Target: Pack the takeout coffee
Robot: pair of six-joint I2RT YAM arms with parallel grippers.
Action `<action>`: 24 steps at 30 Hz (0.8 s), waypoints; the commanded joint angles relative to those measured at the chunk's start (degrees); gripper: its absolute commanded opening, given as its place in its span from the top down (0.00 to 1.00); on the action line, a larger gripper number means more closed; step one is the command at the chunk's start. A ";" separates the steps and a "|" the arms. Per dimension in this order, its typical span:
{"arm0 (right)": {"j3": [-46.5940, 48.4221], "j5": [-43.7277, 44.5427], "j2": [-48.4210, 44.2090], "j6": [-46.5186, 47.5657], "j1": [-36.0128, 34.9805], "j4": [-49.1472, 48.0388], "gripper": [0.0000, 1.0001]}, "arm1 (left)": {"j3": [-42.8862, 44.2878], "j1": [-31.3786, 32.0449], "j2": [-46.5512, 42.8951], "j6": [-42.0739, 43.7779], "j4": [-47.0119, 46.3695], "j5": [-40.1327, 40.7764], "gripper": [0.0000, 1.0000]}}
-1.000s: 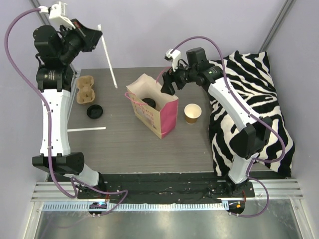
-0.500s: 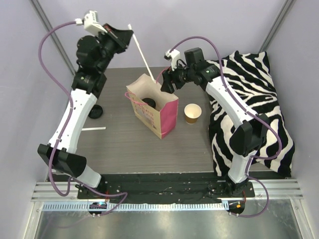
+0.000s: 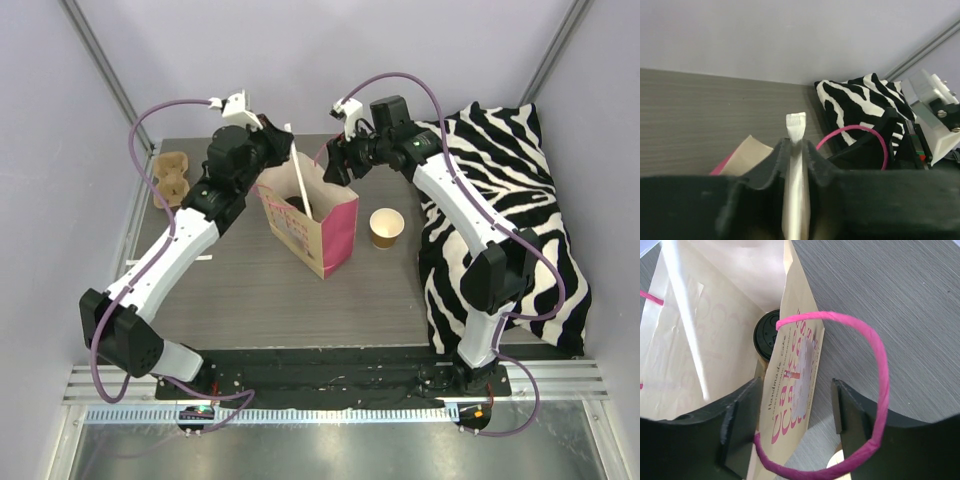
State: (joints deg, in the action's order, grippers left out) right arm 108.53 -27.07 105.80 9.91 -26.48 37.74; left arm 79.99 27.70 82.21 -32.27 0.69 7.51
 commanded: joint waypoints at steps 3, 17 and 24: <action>1.07 0.35 0.02 -1.30 0.20 -2.58 0.43 | -3.08 0.86 -4.78 -0.07 -0.78 0.94 0.66; -0.34 -7.45 -0.07 2.39 0.20 -0.47 0.66 | 3.05 0.51 -9.53 11.87 12.54 2.60 0.16; 0.19 -12.04 -0.15 5.12 0.20 3.13 0.74 | 11.59 -3.69 -6.02 15.58 27.34 -0.03 0.00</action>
State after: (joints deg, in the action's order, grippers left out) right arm 107.79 -34.74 105.82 12.53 -26.44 39.35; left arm 86.89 27.46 74.81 -19.77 18.55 8.91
